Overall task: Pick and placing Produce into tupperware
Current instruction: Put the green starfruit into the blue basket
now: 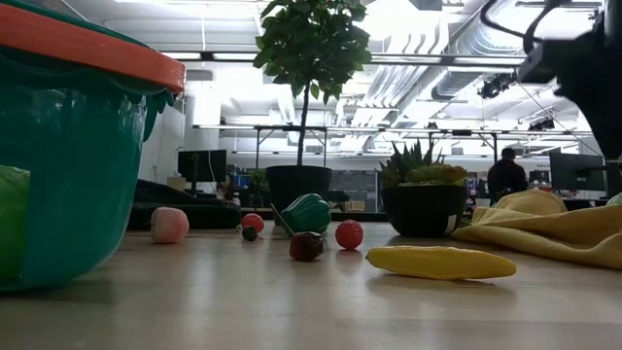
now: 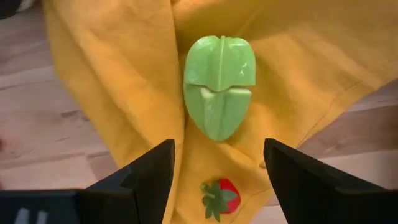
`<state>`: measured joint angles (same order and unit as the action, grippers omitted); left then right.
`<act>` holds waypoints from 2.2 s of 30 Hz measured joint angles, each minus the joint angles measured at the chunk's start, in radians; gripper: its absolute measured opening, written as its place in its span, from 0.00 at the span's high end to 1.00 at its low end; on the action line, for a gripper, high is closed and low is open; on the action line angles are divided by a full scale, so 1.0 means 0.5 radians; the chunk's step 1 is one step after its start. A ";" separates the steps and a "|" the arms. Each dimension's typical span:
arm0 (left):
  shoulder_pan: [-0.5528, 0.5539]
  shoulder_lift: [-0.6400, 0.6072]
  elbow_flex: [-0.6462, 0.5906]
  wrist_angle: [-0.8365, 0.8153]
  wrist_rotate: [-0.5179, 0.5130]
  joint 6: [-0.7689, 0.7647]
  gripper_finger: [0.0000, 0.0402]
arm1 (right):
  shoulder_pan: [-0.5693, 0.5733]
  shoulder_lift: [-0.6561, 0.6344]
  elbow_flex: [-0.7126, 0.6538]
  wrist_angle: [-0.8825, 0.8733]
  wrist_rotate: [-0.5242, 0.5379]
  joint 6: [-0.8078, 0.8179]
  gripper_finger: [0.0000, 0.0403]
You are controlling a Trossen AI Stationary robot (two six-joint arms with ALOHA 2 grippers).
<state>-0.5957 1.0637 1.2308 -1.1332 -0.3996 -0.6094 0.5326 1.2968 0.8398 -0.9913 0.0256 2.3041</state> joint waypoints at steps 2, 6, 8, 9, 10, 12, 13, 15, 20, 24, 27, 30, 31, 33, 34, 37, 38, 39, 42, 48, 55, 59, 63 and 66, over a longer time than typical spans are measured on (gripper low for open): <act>0.000 0.000 0.000 -0.001 0.001 -0.001 0.61 | -0.020 0.000 -0.050 0.058 -0.023 0.000 0.41; 0.000 0.000 0.000 -0.002 0.001 -0.001 0.61 | -0.059 0.000 -0.167 0.225 -0.032 0.000 0.41; 0.000 0.000 0.000 -0.002 0.001 -0.001 0.61 | -0.068 0.000 -0.214 0.270 -0.041 0.000 0.41; 0.000 0.000 0.000 -0.002 0.001 -0.001 0.61 | -0.073 0.000 -0.232 0.277 -0.046 0.001 0.41; 0.000 0.000 0.000 -0.002 0.001 -0.001 0.61 | -0.079 0.000 -0.245 0.280 -0.047 0.005 0.41; 0.000 0.000 0.000 -0.003 0.001 -0.002 0.61 | -0.090 -0.001 -0.264 0.286 -0.055 0.006 0.41; 0.000 0.000 0.000 -0.004 0.002 -0.002 0.61 | -0.098 -0.001 -0.276 0.289 -0.057 0.006 0.41; 0.000 0.000 0.000 -0.004 0.009 -0.003 0.61 | -0.110 -0.001 -0.300 0.319 -0.052 0.005 0.41; 0.000 0.000 0.000 -0.006 0.011 -0.009 0.61 | -0.140 -0.001 -0.373 0.449 -0.024 0.003 0.41; 0.000 0.000 0.000 -0.008 0.011 -0.009 0.61 | -0.151 -0.001 -0.400 0.470 -0.015 0.005 0.41; 0.000 0.000 0.000 -0.008 0.011 -0.009 0.61 | -0.151 -0.001 -0.404 0.465 -0.019 0.014 0.41; 0.000 0.000 0.000 -0.008 0.010 -0.009 0.61 | -0.164 -0.001 -0.404 0.449 -0.023 0.014 0.41; 0.000 0.000 0.000 -0.008 0.010 -0.009 0.61 | -0.170 -0.001 -0.404 0.442 -0.023 0.014 0.41; 0.000 0.000 0.000 -0.008 0.010 -0.010 0.61 | -0.186 -0.001 -0.404 0.436 -0.023 0.014 0.41; 0.000 0.000 0.000 -0.008 0.010 -0.010 0.61 | -0.192 -0.001 -0.404 0.434 -0.023 0.013 0.41; 0.000 0.000 0.000 -0.009 0.009 -0.010 0.61 | -0.212 -0.001 -0.404 0.429 -0.022 0.003 0.41; 0.000 0.000 0.000 -0.011 0.010 -0.010 0.61 | -0.216 -0.001 -0.404 0.429 -0.021 -0.002 0.41; 0.000 0.000 0.000 -0.012 0.009 -0.010 0.61 | -0.216 -0.001 -0.404 0.429 -0.016 -0.004 0.41; 0.000 0.000 0.000 -0.014 0.009 -0.010 0.61 | -0.216 -0.001 -0.404 0.426 -0.016 -0.010 0.41; 0.000 0.000 0.000 -0.014 0.008 -0.011 0.61 | -0.216 -0.001 -0.404 0.389 -0.033 -0.003 0.41; 0.000 0.000 0.000 -0.015 0.008 -0.011 0.61 | -0.216 -0.001 -0.404 0.352 -0.068 0.002 0.41; 0.000 0.000 0.000 -0.014 0.008 -0.015 0.61 | -0.216 -0.001 -0.404 0.379 -0.062 -0.024 0.41; 0.000 0.000 0.000 -0.014 0.008 -0.043 0.61 | -0.216 -0.001 -0.404 0.372 -0.053 -0.054 0.41; 0.000 0.000 0.000 -0.014 0.008 -0.047 0.61 | -0.216 -0.001 -0.404 0.370 -0.053 -0.054 0.41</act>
<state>-0.5958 1.0637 1.2308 -1.1400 -0.3956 -0.6332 0.4248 1.2964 0.6380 -0.8064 -0.0009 2.2772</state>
